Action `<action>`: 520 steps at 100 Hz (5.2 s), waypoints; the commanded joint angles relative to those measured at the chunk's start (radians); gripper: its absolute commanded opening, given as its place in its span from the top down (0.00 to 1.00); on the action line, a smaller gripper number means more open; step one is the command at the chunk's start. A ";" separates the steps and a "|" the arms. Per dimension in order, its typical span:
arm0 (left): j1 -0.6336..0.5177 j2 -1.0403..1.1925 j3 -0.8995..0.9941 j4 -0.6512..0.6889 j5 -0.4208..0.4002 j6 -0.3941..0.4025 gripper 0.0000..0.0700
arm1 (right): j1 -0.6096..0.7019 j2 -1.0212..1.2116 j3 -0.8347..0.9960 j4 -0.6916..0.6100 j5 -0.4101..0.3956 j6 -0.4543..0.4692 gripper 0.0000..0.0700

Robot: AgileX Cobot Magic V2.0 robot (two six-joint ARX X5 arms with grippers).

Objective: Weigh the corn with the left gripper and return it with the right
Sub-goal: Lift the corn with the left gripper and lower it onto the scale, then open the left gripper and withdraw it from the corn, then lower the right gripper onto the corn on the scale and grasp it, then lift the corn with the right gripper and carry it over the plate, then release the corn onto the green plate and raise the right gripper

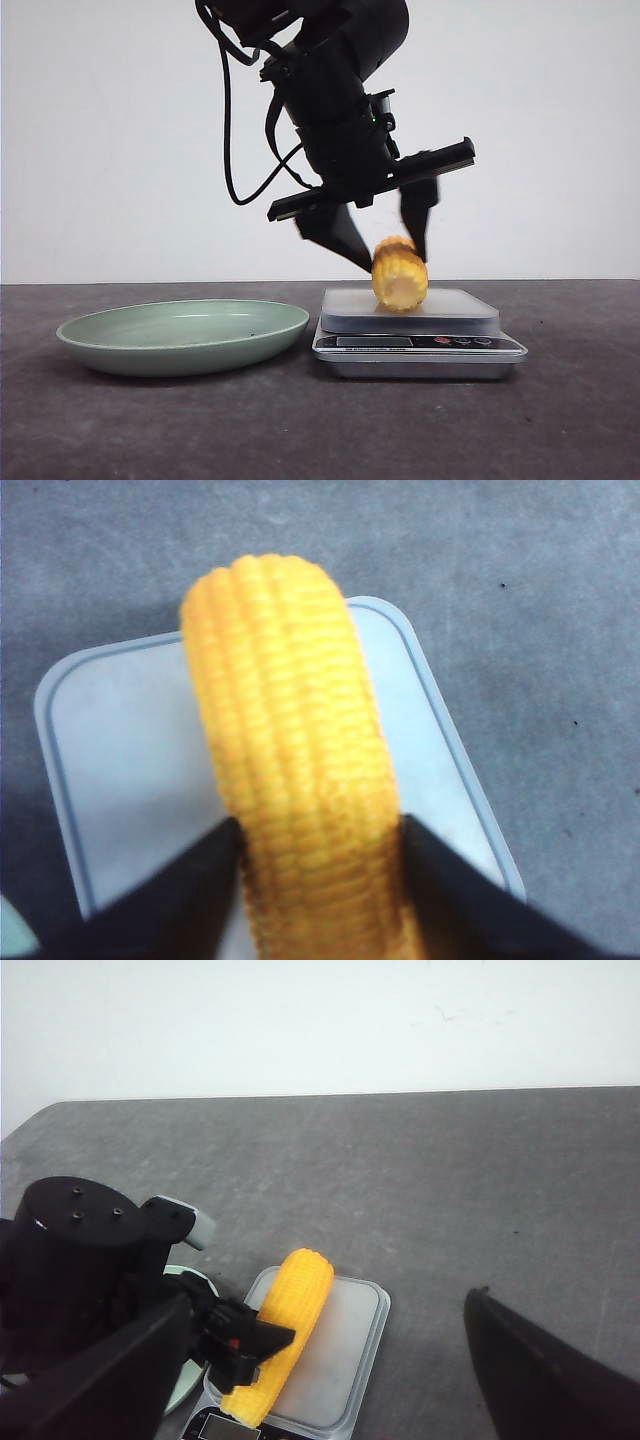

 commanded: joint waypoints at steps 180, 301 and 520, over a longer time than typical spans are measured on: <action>0.151 -1.666 -0.377 -0.954 -0.315 0.027 0.39 | 0.433 0.846 0.027 0.392 0.311 0.201 0.13; 0.151 -1.666 -0.394 -0.932 -0.323 0.063 0.39 | 0.505 0.845 0.112 0.359 0.311 0.195 1.00; 0.151 -1.666 -0.394 -0.861 -0.324 0.071 0.39 | 0.427 0.446 0.359 0.080 0.505 -0.011 0.28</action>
